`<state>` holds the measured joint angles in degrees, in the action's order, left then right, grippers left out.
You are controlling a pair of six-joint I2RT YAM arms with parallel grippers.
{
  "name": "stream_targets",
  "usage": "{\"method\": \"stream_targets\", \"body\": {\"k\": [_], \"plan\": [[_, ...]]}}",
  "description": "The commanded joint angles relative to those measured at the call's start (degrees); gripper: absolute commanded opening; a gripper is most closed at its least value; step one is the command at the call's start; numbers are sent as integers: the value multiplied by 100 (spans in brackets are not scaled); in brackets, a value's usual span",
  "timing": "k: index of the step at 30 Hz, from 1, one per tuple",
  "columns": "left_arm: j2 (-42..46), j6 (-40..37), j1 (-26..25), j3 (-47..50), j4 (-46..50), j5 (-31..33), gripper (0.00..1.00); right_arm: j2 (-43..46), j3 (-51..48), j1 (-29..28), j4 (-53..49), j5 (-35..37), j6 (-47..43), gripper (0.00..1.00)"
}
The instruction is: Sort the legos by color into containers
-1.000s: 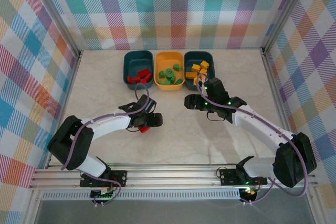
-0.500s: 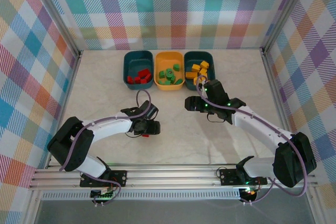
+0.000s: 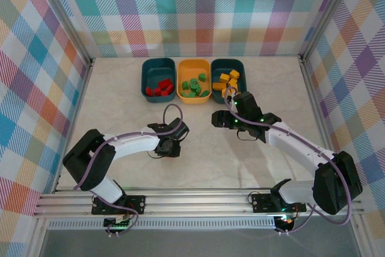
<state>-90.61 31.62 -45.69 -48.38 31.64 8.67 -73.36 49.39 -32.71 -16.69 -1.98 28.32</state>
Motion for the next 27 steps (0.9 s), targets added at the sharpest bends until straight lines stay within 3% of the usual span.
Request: {"method": "stream_targets", "body": {"k": [1, 6, 10, 14, 20, 24, 27], "plan": [[-99, -64, -123, -211, 211, 235, 24, 22, -34, -34, 81, 30, 59, 74], [35, -358, 170, -1383, 570, 612, 21, 33, 77, -32, -34, 65, -3, 74], [-259, -476, 978, -2344, 294, 942, 21, 32, 132, -34, -105, -27, -13, 74], [-1220, -309, 2101, -3552, 240, 437, 21, 71, 126, -34, -192, -164, -8, 74], [-3132, -693, 2864, -6149, 1321, 63, 22, 370, -229, -34, -211, -18, 33, 74], [-3917, -805, 3045, -7324, 1803, -22, 31, 583, -222, -38, -332, 33, 23, 75], [-4132, -888, 3079, -7807, 1976, -113, 50, 710, -85, -36, -523, 97, -57, 75]]}}
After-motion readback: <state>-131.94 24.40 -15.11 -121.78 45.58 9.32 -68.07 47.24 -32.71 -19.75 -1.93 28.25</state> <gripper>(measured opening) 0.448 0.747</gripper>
